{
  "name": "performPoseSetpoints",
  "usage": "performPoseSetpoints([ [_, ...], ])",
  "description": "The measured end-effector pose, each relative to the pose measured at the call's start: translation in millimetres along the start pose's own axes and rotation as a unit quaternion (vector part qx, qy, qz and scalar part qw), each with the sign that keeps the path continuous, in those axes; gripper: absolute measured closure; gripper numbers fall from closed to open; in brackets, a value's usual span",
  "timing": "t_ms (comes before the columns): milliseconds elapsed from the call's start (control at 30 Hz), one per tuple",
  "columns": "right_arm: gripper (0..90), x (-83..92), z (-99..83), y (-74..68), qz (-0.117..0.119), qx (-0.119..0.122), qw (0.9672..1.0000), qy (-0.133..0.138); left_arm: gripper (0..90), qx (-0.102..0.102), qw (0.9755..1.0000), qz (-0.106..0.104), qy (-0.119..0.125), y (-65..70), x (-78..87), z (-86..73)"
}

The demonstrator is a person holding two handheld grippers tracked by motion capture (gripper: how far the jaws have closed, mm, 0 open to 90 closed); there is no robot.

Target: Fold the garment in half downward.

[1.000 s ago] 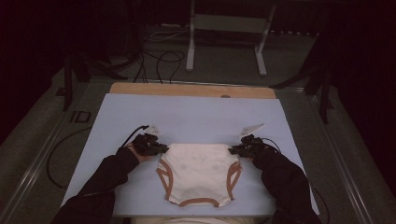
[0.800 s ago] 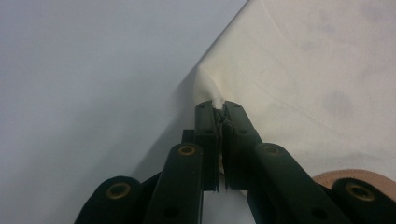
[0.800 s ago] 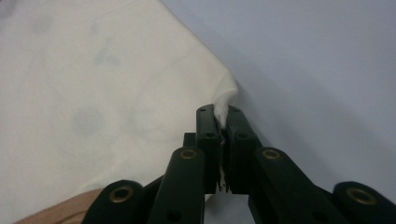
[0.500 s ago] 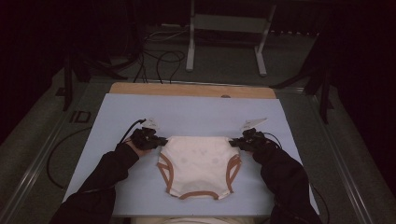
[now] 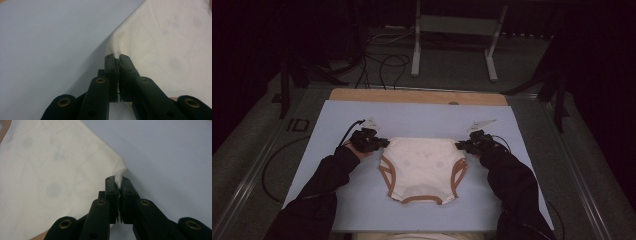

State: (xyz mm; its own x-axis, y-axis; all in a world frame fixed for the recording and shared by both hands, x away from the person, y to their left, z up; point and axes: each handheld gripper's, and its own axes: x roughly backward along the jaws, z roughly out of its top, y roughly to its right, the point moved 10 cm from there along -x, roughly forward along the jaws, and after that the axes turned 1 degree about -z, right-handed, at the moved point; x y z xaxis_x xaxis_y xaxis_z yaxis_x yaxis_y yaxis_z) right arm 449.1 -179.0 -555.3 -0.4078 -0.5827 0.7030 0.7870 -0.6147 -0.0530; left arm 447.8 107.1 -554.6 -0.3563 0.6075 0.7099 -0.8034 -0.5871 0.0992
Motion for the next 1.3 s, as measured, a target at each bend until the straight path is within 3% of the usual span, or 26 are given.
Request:
performPoseSetpoints([
  [200,86.4,-5.1,5.3,6.2,-0.009,-0.006,0.9999,0.001,86.9,0.002,1.0000,0.005,0.006,-5.7,1.0,6.0],
  [333,86.4,-8.9,8.1,10.9,-0.012,-0.010,0.9999,0.004,86.9,0.005,0.9998,-0.007,0.015,-8.1,1.2,9.9],
  [500,86.4,-12.6,10.2,15.6,-0.015,-0.018,0.9997,0.003,86.9,0.008,0.9997,-0.006,0.022,-14.7,-0.4,12.9],
  [767,86.4,-18.1,17.0,26.4,-0.020,-0.026,0.9995,0.003,86.8,0.010,0.9997,0.009,0.019,-24.5,-6.2,15.0],
  [1300,86.4,-26.7,26.4,43.6,-0.040,-0.041,0.9983,0.001,86.9,0.021,0.9994,0.021,0.018,-40.8,-17.9,22.8],
])
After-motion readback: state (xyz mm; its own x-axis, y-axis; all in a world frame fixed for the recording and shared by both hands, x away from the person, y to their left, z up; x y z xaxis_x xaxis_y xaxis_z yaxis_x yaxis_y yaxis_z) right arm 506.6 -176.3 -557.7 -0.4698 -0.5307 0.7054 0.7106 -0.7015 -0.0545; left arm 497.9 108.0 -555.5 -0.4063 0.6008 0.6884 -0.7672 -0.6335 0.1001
